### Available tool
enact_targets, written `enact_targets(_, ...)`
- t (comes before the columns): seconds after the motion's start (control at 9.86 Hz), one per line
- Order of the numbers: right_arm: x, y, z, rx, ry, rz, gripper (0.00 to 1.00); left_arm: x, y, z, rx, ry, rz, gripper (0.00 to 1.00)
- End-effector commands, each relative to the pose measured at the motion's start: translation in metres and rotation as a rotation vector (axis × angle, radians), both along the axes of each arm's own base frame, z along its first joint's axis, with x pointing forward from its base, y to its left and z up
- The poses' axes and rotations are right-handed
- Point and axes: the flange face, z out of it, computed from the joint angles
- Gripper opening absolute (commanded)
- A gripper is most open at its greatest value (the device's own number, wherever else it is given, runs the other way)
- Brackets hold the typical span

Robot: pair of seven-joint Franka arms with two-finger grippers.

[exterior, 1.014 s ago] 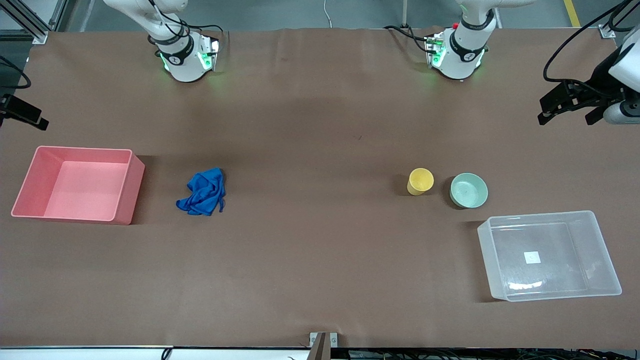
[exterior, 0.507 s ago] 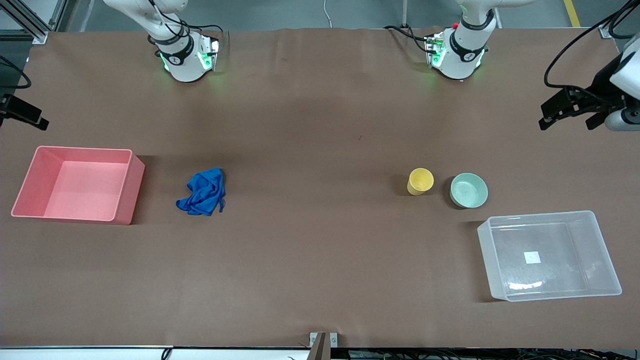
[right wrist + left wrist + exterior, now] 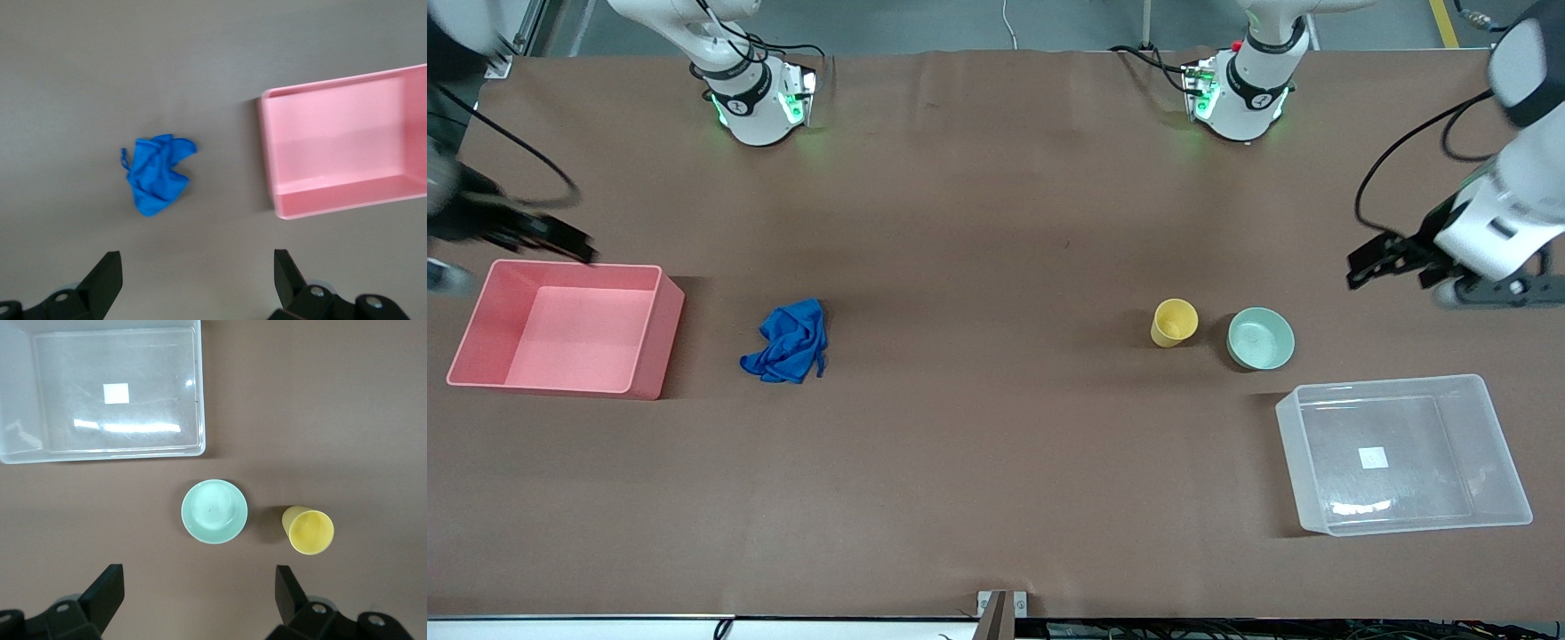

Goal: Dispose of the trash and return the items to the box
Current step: 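Reach the right gripper to the blue cloth while the left gripper reaches the bowl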

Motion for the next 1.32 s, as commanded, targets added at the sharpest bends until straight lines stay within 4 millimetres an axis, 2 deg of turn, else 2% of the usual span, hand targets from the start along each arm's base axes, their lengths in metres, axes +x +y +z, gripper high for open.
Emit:
enact_targets(0.0, 0.006, 0.062, -0.096, -0.041, 0.035, -0.012, 1.0, 0.001, 0.002, -0.089, 0.0, 0.043, -0.012, 1.0)
enact_targets(0.1, 0.009, 0.075, -0.144, -0.079, 0.041, -0.002, 1.0, 0.005, 0.003, -0.119, -0.004, 0.061, -0.01, 0.99)
enact_targets(0.2, 0.006, 0.081, -0.19, -0.092, 0.028, 0.024, 1.0, 0.007, 0.004, -0.147, -0.007, 0.066, -0.007, 0.99)
enact_targets(0.3, -0.004, 0.082, -0.224, -0.081, 0.005, 0.038, 1.0, 0.006, 0.007, -0.171, -0.009, 0.064, 0.001, 0.99)
enact_targets(0.51, -0.022, 0.077, -0.276, -0.09, -0.044, 0.091, 1.0, 0.007, 0.015, -0.21, -0.011, 0.061, 0.011, 0.99)
enact_targets(0.61, -0.023, 0.077, -0.297, -0.077, -0.051, 0.094, 1.0, 0.009, 0.016, -0.228, -0.013, 0.067, 0.007, 0.98)
enact_targets(0.81, -0.028, 0.081, -0.328, -0.053, -0.064, 0.106, 1.0, 0.0, 0.016, -0.26, -0.014, 0.06, 0.003, 0.98)
enact_targets(1.01, -0.035, 0.081, -0.343, -0.032, -0.095, 0.11, 1.0, -0.009, 0.017, -0.296, -0.016, 0.046, 0.002, 0.98)
enact_targets(1.12, -0.035, 0.074, -0.355, -0.033, -0.085, 0.107, 1.0, -0.012, 0.019, -0.307, -0.016, 0.058, -0.005, 0.98)
enact_targets(1.22, -0.035, 0.071, -0.357, -0.048, -0.084, 0.126, 0.99, -0.014, 0.032, -0.313, -0.018, 0.069, -0.008, 0.96)
